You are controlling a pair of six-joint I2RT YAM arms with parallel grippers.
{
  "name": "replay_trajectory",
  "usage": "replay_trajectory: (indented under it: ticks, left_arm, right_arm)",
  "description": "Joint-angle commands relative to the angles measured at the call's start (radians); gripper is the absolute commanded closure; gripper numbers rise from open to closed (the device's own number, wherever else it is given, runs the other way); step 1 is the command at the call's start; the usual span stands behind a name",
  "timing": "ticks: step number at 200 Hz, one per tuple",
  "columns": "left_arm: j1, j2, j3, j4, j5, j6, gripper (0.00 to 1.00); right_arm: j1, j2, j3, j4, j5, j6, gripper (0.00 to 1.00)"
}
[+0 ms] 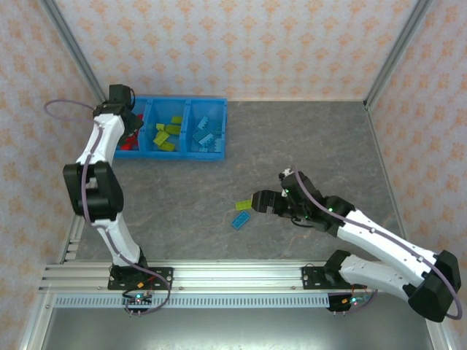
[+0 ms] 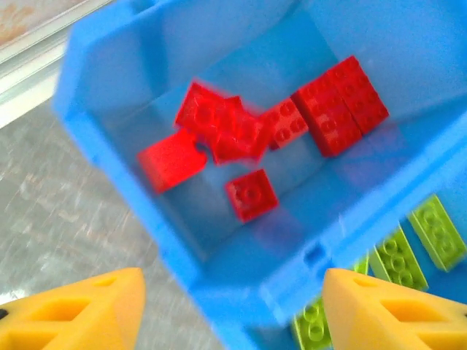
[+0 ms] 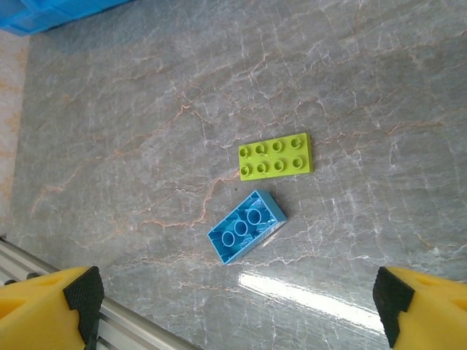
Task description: Sort the legos into containers by color
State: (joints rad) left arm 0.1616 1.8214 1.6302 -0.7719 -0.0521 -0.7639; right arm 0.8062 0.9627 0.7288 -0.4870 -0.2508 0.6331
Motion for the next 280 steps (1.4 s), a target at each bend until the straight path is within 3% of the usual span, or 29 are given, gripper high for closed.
replay_trajectory:
  ticks: [1, 29, 50, 64, 105, 139, 157, 172, 202, 215, 250, 280]
  left_arm:
    - [-0.057, -0.194, -0.127, 0.019, 0.017, -0.069, 0.35]
    - [-0.250, -0.451, -0.322, 0.037, -0.076, -0.009, 0.38]
    - [-0.434, -0.591, -0.401, 0.035, -0.119, 0.158, 0.38]
    - [-0.498, -0.652, -0.434, 0.014, -0.052, 0.306, 0.40]
    - [-0.513, -0.780, -0.513, -0.062, 0.189, 0.599, 0.33]
    - [-0.513, -0.822, -0.569, -0.057, 0.218, 0.661, 0.30]
    - [-0.513, -0.820, -0.579, -0.062, 0.238, 0.680, 0.30]
    - [-0.513, -0.825, -0.586, -0.063, 0.260, 0.693, 0.30]
    - [-0.513, -0.845, -0.593, -0.058, 0.312, 0.710, 0.30]
    - [-0.513, -0.857, -0.600, -0.038, 0.386, 0.726, 0.30]
    - [-0.515, -0.875, -0.612, 0.019, 0.758, 0.794, 0.30]
    - [-0.517, -0.911, -0.630, 0.059, 0.871, 0.804, 0.25]
  right_arm:
    - [0.061, 0.059, 0.034, -0.012, 0.120, 0.111, 0.04]
    - [0.105, 0.168, 0.044, -0.031, 0.162, 0.329, 0.03]
    - [0.153, 0.282, 0.081, -0.042, 0.177, 0.402, 0.02]
    - [0.190, 0.352, 0.117, -0.060, 0.219, 0.433, 0.02]
    - [0.221, 0.596, 0.237, -0.068, 0.239, 0.455, 0.14]
    - [0.234, 0.744, 0.292, -0.019, 0.212, 0.458, 0.20]
    - [0.237, 0.785, 0.291, -0.022, 0.222, 0.487, 0.33]
    - [0.237, 0.776, 0.265, -0.025, 0.244, 0.517, 0.51]
    - [0.238, 0.673, 0.196, -0.025, 0.308, 0.543, 0.67]
    - [0.237, 0.611, 0.191, -0.028, 0.329, 0.496, 0.69]
    - [0.228, 0.429, 0.185, 0.095, 0.432, 0.232, 0.71]
    - [0.126, 0.449, 0.305, 0.206, 0.262, -0.038, 0.75]
